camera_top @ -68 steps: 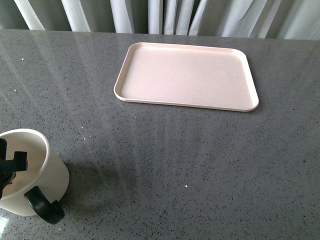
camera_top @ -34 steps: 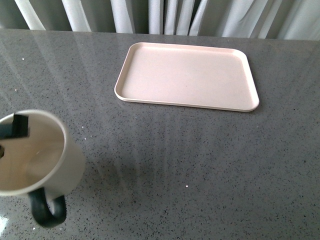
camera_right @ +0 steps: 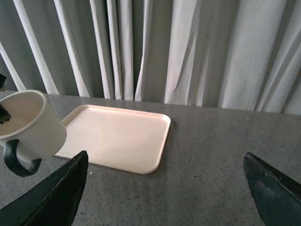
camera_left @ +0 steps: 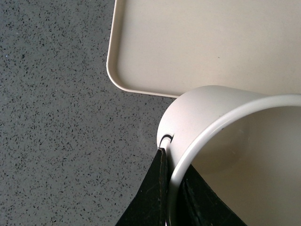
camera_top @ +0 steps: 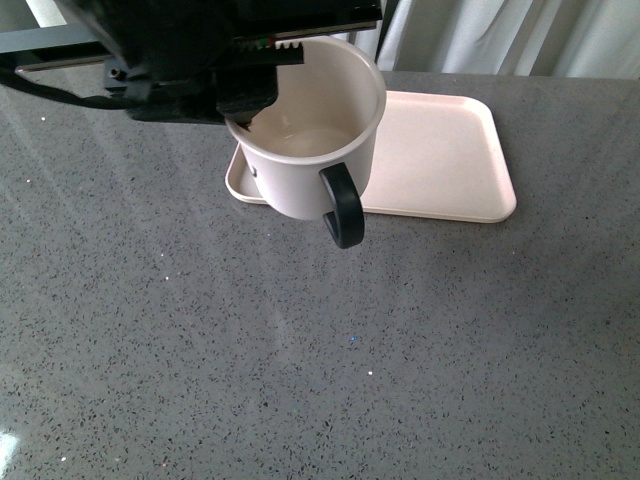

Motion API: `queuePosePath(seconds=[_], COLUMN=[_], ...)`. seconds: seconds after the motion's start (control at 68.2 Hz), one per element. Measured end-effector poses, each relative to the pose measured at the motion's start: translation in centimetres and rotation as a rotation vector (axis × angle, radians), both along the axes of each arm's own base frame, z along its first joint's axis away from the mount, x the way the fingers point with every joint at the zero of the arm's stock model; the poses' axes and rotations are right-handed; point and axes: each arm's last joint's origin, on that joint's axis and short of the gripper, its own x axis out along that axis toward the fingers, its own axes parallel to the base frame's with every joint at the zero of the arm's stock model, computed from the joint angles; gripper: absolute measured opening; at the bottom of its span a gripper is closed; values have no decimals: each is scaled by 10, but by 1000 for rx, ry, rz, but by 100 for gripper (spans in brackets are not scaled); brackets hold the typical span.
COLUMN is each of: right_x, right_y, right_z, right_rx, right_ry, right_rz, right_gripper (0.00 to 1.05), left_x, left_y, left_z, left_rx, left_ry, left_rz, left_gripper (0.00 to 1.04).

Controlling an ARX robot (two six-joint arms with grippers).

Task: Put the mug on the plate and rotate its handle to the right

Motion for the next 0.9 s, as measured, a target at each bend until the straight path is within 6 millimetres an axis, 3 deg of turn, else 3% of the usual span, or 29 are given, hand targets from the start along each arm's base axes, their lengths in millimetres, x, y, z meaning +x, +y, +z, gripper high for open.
queuePosePath(seconds=[0.734,0.807,0.895], right_x=[0,0,0], right_y=[0,0,0], right_z=[0,0,0], right_rx=[0,0,0], right_ry=[0,0,0], right_rz=[0,0,0], right_gripper=[96,96,96], left_x=[0,9,30], left_y=[-3,-9,-23], left_z=[-1,2,2], left_rx=[-3,30,31], left_ry=[31,159,166], left_rz=[1,-15,-17], left_gripper=[2,2,2])
